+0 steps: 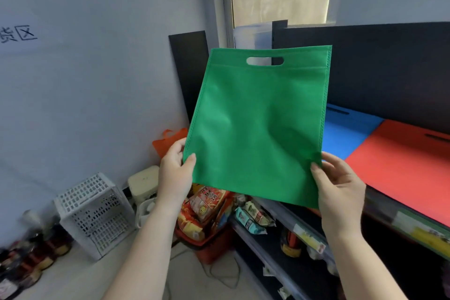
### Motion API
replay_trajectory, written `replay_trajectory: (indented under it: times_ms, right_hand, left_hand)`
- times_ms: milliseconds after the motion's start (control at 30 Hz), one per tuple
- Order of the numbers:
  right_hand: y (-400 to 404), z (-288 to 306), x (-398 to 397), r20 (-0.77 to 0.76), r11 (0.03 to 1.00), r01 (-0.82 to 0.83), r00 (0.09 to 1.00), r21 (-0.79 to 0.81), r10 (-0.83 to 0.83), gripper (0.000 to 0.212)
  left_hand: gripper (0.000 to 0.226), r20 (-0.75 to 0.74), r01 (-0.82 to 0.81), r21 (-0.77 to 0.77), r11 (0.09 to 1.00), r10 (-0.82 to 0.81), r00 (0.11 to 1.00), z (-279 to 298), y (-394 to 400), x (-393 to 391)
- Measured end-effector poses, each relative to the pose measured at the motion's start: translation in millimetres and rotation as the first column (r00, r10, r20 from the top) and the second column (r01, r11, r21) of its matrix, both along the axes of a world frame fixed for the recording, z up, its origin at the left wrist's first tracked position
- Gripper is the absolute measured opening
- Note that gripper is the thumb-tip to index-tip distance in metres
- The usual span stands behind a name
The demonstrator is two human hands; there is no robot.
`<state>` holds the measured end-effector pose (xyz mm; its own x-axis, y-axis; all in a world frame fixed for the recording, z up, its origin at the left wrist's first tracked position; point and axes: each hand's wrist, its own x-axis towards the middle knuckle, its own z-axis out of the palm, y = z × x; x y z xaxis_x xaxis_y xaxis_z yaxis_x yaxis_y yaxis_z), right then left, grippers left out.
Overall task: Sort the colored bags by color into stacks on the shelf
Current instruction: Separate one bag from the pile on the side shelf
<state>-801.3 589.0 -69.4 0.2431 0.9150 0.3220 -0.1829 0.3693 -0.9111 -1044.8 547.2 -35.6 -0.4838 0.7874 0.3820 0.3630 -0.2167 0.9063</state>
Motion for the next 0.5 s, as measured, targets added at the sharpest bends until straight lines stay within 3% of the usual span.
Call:
replay_trajectory:
  times_ms: [300,500]
  right_hand:
    - [109.3,13.6,-58.3,0.347,0.995,0.081,0.933,0.065,-0.099,0.020]
    - [177.4,21.9,-82.9,0.510,0.991,0.131,0.853,-0.006,-0.110,0.020]
  left_hand:
    - [0.031,-0.104,-0.056,0.067,0.996,0.062,0.993,10.1,127.1,-68.4]
    - [0.029,-0.130,0.034,0.068,0.997,-0.025,0.991,14.5,211.2,-96.6]
